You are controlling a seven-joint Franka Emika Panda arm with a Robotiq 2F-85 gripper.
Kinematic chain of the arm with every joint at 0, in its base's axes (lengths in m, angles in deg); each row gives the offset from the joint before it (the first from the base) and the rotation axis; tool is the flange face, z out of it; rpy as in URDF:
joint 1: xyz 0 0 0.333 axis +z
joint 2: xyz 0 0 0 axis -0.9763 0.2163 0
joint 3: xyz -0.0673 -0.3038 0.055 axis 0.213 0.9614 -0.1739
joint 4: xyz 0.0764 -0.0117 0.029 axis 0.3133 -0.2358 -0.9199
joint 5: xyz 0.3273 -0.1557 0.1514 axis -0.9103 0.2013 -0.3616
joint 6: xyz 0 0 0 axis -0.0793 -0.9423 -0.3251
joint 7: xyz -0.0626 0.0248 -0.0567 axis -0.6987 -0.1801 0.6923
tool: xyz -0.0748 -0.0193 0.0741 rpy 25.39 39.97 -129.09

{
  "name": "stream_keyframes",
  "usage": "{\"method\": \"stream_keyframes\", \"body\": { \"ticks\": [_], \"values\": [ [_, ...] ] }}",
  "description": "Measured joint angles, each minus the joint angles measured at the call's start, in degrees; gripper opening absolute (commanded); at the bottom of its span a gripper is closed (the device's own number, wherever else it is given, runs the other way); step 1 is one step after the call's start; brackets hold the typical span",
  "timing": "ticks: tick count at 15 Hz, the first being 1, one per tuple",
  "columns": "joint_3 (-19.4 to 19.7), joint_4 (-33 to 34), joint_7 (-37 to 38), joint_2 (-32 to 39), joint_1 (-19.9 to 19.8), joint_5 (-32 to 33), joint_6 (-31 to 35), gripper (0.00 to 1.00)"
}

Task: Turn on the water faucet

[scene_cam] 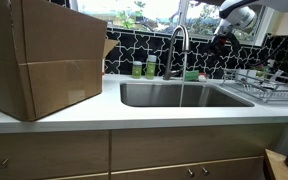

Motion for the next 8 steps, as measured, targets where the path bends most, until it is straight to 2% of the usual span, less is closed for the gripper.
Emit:
{"method": "stream_keyframes", "body": {
  "ticks": [5,8],
  "values": [
    [0.1,-9.5,-7.4,-6.8,-1.6,-2.8,-0.3,1.0],
    [1.2,-14.3,-9.4,-10.8,-1.9,-5.5,-0.7,1.0]
  ]
}}
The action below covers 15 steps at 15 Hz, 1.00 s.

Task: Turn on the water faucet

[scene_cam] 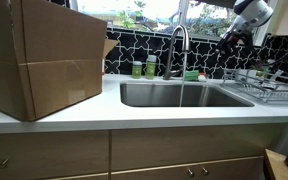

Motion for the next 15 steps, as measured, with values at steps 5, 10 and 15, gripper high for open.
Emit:
{"method": "stream_keyframes", "body": {
  "ticks": [5,10,15],
  "values": [
    [2.9,-4.1,2.2,-4.5,0.2,-0.8,-1.3,1.0],
    [4.9,-5.9,8.0,-7.0,0.7,-0.8,-1.4,1.0],
    [6.0,-6.7,11.6,-8.2,1.6,-0.8,-1.4,1.0]
  ]
}}
